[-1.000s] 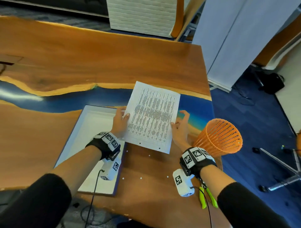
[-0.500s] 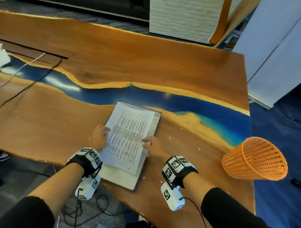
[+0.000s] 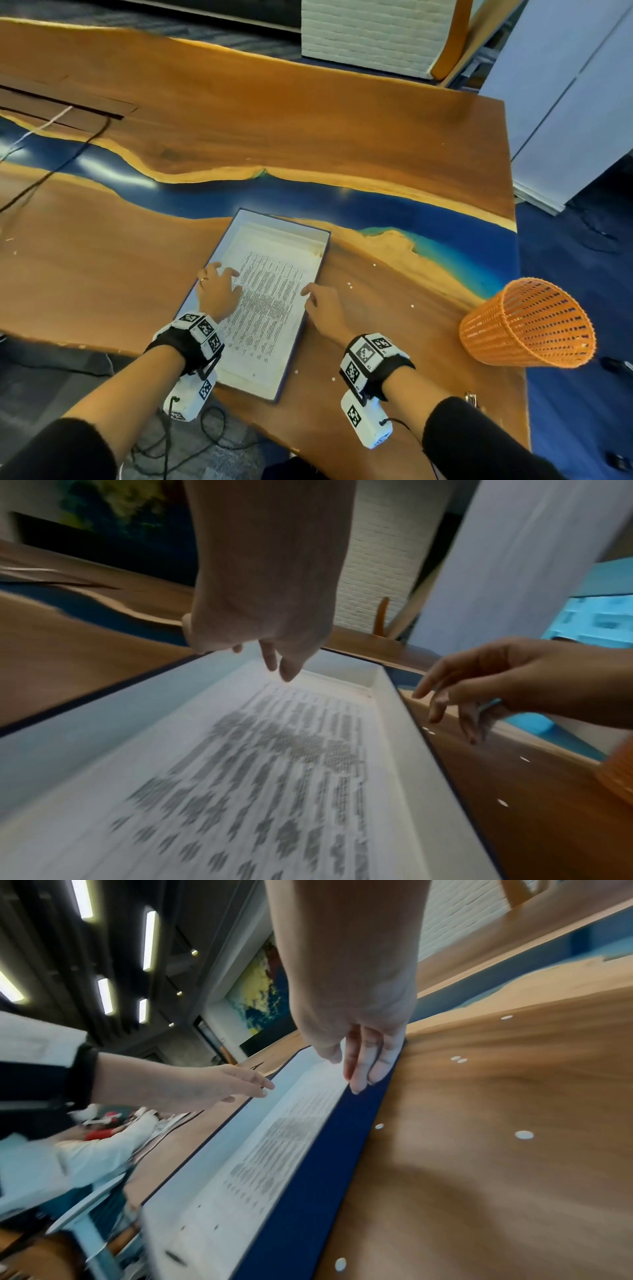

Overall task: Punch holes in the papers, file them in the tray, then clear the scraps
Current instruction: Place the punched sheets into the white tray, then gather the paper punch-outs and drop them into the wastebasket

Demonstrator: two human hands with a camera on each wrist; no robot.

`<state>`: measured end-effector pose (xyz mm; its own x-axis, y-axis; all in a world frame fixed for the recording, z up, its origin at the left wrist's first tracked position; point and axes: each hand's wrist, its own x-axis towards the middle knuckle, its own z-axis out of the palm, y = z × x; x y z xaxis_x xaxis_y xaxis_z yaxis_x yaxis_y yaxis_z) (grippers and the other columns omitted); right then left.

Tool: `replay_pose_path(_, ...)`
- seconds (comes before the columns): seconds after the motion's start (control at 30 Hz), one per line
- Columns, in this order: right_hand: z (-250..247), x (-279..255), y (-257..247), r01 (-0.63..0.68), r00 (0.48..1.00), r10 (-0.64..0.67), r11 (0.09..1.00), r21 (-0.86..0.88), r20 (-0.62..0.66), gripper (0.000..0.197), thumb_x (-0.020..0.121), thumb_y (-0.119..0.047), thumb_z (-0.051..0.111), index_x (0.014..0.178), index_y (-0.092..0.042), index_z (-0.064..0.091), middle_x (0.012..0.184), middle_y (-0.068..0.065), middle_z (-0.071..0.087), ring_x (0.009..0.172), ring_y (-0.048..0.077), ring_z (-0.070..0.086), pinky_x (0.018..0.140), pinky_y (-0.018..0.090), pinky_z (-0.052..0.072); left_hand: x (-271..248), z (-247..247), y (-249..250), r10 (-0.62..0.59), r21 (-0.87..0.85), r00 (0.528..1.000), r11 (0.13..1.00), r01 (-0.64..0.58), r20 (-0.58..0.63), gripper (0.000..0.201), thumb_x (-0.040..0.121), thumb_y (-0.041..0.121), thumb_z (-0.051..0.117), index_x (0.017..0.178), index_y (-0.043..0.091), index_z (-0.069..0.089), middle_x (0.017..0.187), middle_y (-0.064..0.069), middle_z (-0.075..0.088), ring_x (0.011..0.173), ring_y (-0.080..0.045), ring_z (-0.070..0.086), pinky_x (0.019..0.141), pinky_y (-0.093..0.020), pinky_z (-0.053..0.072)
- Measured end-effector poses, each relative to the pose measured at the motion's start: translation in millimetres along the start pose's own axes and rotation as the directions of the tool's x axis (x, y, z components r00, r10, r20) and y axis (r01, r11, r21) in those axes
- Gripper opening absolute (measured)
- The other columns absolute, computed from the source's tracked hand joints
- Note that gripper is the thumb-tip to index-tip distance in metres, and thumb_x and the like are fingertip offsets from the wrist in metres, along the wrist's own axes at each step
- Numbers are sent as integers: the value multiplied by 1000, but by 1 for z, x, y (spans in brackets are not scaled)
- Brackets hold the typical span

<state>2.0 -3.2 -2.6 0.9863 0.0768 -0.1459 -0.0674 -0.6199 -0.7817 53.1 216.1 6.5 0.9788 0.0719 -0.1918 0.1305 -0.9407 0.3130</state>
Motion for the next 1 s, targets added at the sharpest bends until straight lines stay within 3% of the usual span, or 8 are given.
replay_pose_path(0.07,-19,-1,12,-41,993,43,999,12,-108,22,81,6,46,87,-3,65,75,16,65,65,19,53,56,28,41,3,1,24,134,-38,991,990,-134,-2,29,91,24,58,119,15,59,140,-12,36,129,-36,30,104,-50,29)
replay_pose_path(0.2,-55,-14,60,-227,956,223,974,1,-193,17,82,3,51,90,0,65,84,20,66,72,19,52,65,26,40,0,15,80,374,1,924,927,-375,77,31,87,41,59,111,22,57,118,-4,50,110,-26,46,92,-44,36)
replay_pose_path(0.37,-88,-51,110,-402,904,384,913,-69,-188,9,86,-7,58,93,-7,63,83,6,58,78,19,55,67,30,44,-8,43,117,365,135,888,901,-412,280,32,83,45,60,89,20,42,80,5,55,86,-22,59,85,-39,33)
replay_pose_path(0.57,-99,-92,145,-449,880,439,893,-20,-180,14,80,-3,62,75,-16,62,68,3,58,63,14,54,62,26,44,-2,48,117,442,215,856,838,-501,269,23,85,17,57,85,19,34,76,4,50,82,-26,61,72,-34,37)
replay_pose_path(0.7,-101,-115,148,-370,929,370,926,72,24,23,66,-5,81,66,-20,62,60,1,59,49,4,50,53,18,43,3,42,110,444,174,845,845,-506,299,23,82,15,61,82,18,38,74,1,51,80,-30,61,74,-37,43)
replay_pose_path(0.83,-96,-130,153,-306,941,299,951,28,157,32,54,-14,89,75,-22,67,71,1,60,61,8,54,59,21,47,-4,41,114,491,351,849,773,-528,195,25,81,26,64,97,12,51,97,-7,57,98,-30,56,79,-41,42)
replay_pose_path(0.9,-91,-134,157,-273,950,270,962,1,157,33,53,-15,90,78,-22,69,75,1,60,65,11,53,60,20,46,-15,49,123,595,388,790,699,-600,150,35,73,31,71,97,12,54,103,-9,56,98,-31,55,76,-41,44)
replay_pose_path(1.0,-87,-139,154,-261,957,266,964,-55,119,29,56,-15,88,81,-18,72,78,0,58,68,15,54,62,23,46,-41,68,142,766,332,617,543,-771,181,51,68,42,75,105,16,53,112,-4,54,102,-25,54,83,-39,46)
